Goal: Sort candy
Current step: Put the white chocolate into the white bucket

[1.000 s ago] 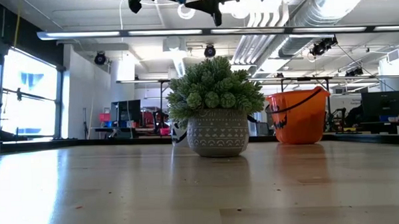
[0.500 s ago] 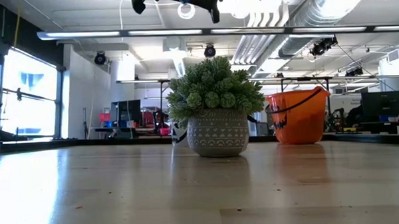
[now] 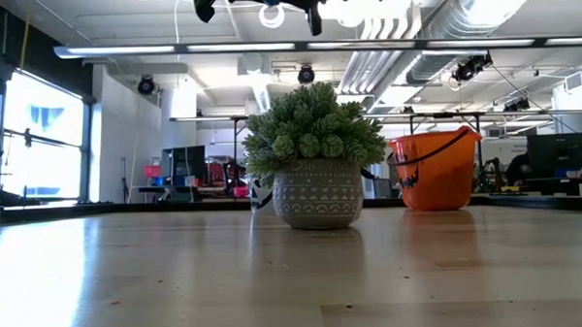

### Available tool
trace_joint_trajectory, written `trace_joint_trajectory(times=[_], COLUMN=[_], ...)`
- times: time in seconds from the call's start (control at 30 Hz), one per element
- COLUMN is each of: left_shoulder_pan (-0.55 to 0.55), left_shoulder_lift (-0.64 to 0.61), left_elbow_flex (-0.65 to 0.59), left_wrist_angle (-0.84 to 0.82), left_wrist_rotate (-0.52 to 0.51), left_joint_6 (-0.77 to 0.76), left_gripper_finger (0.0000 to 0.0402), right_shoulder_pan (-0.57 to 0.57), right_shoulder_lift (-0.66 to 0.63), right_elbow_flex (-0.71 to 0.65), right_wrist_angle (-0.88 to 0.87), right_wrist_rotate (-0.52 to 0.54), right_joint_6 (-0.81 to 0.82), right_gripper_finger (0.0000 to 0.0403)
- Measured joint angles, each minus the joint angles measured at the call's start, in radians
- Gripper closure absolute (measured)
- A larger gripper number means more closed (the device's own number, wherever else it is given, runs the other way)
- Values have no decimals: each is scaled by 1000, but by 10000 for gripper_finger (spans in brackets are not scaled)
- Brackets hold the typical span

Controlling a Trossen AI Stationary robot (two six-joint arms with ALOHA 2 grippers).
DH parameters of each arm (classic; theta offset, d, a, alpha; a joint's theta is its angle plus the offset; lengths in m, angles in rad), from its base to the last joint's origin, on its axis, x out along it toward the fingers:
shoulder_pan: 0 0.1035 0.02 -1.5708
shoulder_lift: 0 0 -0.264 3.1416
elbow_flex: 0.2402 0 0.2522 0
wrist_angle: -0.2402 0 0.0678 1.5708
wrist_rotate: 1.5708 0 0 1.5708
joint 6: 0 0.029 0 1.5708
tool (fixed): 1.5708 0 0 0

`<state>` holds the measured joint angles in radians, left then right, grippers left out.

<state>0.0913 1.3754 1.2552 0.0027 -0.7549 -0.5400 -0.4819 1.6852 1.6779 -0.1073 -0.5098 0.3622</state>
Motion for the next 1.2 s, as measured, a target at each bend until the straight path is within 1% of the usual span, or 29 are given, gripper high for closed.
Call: trace_joint_trajectory(times=[0.13, 0.27, 0.47, 0.6, 0.73, 0.8, 0.9, 0.97, 1.07, 1.2], left_shoulder_pan=[1, 0, 0, -1, -1, -1, -1, -1, -1, -1], left_shoulder_lift=[0, 0, 0, -8, -42, -63, -101, -125, -156, -192], left_elbow_flex=[0, -1, -1, -2, -2, -2, -2, -2, -2, -2], left_wrist_angle=[-3, -3, -2, -8, -23, -46, -90, -122, -162, -207], left_wrist_rotate=[24, 46, 74, 74, 72, 70, 67, 65, 58, 31], left_joint_6=[-22, 17, 21, 79, 150, 176, 184, 185, 185, 186], left_gripper_finger=[385, 355, 308, 289, 285, 285, 285, 285, 285, 285], right_shoulder_pan=[-2, -2, -20, -53, -89, -103, -117, -123, -123, -121], right_shoulder_lift=[0, 0, 0, 0, 0, 0, 8, 30, 81, 161], right_elbow_flex=[0, 0, 0, 0, 0, 0, 1, 1, 1, 1], right_wrist_angle=[-8, -6, -6, -17, -70, -134, -237, -285, -319, -339], right_wrist_rotate=[-5, -4, -3, 4, 19, 69, 174, 198, 202, 143], right_joint_6=[-2, -5, -15, -15, -29, -76, -132, -142, -140, -110], right_gripper_finger=[396, 398, 401, 401, 401, 401, 401, 401, 401, 401])
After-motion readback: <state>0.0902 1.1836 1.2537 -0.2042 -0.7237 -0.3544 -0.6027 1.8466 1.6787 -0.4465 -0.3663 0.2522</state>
